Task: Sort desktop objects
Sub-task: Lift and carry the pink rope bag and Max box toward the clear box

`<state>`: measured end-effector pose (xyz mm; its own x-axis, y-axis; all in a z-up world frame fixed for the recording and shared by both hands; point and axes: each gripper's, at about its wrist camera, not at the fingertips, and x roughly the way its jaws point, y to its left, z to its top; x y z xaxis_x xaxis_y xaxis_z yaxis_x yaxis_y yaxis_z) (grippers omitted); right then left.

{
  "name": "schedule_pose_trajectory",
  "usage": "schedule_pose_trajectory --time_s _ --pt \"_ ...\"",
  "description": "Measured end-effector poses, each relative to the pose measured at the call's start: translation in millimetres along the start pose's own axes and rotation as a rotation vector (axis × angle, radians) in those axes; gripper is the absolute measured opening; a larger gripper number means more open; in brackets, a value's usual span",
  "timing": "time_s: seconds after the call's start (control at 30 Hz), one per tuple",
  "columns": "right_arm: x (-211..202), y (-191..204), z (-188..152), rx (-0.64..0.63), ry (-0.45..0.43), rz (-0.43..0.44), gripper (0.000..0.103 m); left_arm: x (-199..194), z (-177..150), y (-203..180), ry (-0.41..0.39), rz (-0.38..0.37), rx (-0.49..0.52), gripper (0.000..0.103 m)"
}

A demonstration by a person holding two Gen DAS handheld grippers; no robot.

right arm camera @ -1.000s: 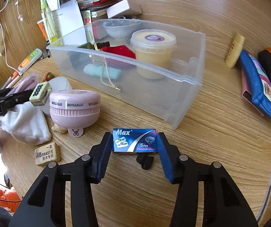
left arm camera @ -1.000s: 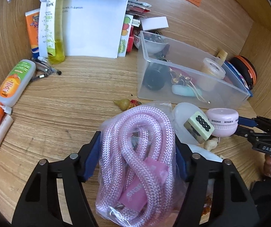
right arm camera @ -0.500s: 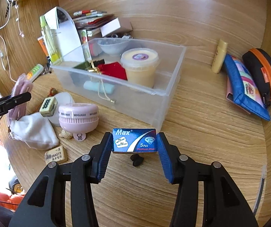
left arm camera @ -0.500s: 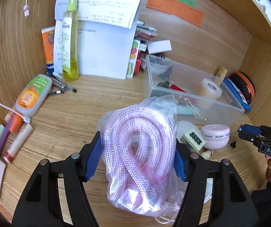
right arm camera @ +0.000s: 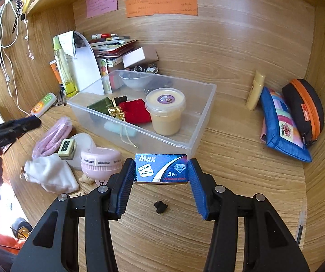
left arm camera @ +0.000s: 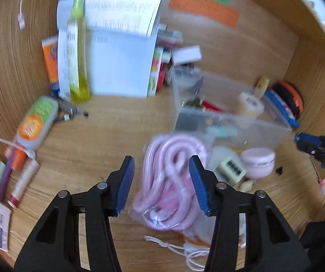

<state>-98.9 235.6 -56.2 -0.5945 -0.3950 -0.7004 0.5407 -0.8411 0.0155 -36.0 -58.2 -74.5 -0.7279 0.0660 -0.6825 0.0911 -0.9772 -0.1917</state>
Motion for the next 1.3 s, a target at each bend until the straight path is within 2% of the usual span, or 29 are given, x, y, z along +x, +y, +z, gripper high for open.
schedule_pose_trajectory --time_s 0.03,0.13,0.2,0.27,0.43,0.53,0.63,0.7,0.83,1.07,1.3 --pt "0 0 -1 -0.002 0.002 -0.001 0.044 6 -2 3 0.034 -0.025 -0.014 0.050" --pt "2 -2 -4 0.003 0.009 -0.002 0.044 10 -3 8 0.065 -0.091 -0.048 0.053" --pt "3 -4 -5 0.013 0.014 0.002 0.044 8 -2 9 0.060 -0.105 -0.053 0.069" --pt "5 -5 -6 0.020 0.020 0.004 0.044 8 -1 6 0.055 -0.124 -0.033 0.078" --pt "10 -5 -6 0.014 0.030 0.009 0.044 32 -2 -6 0.153 -0.099 0.043 0.079" --pt "8 -5 -4 0.013 0.019 0.011 0.044 47 -5 -5 0.207 -0.105 0.040 0.079" --pt "5 -4 -1 0.010 0.002 0.011 0.044 53 -4 -11 0.198 -0.084 0.070 0.079" --pt "3 -3 2 0.008 -0.005 0.014 0.044 55 -4 -12 0.185 -0.087 0.075 0.072" --pt "5 0 10 0.001 -0.020 0.018 0.044 52 -6 -11 0.151 -0.081 0.076 0.065" --pt "17 7 28 -0.015 -0.035 0.040 0.044 35 -5 8 0.093 -0.101 -0.013 0.064" --pt "31 14 49 -0.012 -0.049 0.076 0.044 5 13 23 -0.018 -0.119 -0.074 0.064"
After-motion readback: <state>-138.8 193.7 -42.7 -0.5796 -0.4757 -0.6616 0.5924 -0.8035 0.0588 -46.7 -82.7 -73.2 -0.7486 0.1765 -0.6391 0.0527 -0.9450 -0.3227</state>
